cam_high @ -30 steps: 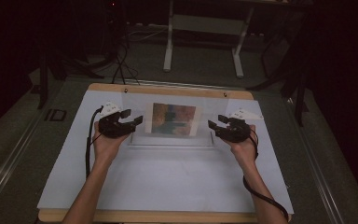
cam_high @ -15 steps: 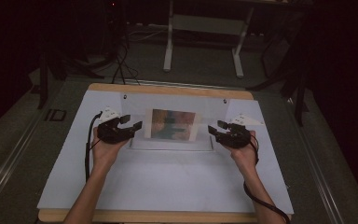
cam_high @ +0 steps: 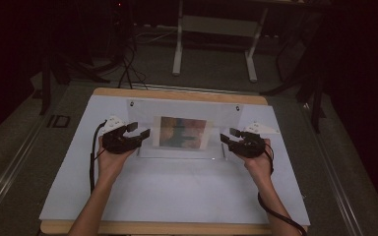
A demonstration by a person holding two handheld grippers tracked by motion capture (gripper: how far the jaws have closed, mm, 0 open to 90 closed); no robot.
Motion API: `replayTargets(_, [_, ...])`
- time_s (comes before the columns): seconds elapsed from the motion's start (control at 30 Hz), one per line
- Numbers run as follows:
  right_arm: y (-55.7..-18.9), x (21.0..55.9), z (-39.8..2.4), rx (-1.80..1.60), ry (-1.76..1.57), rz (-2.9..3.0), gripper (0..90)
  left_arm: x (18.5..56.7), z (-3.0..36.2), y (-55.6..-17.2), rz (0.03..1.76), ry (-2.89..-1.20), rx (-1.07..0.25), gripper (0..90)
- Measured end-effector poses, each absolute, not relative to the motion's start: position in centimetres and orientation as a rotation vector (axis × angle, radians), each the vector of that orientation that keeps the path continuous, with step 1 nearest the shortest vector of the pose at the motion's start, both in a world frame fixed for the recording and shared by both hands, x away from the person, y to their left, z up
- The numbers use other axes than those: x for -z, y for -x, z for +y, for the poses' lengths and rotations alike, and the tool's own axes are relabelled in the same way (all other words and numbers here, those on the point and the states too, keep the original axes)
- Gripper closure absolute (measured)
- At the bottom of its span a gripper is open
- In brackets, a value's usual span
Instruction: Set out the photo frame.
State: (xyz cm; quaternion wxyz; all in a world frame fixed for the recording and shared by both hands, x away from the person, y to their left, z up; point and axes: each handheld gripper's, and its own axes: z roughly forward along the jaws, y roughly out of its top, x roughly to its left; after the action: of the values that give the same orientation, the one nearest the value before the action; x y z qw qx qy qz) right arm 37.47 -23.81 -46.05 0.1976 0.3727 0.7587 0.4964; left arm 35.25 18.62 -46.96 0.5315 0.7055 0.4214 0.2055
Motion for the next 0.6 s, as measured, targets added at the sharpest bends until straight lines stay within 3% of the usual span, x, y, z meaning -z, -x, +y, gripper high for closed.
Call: replayTargets(0.6, [-36.9,44.5,-26.4,-1.378,-1.017,2.089,45.7,44.7,23.3,-34.1,1.04,-1.608,-0.53,38.5])
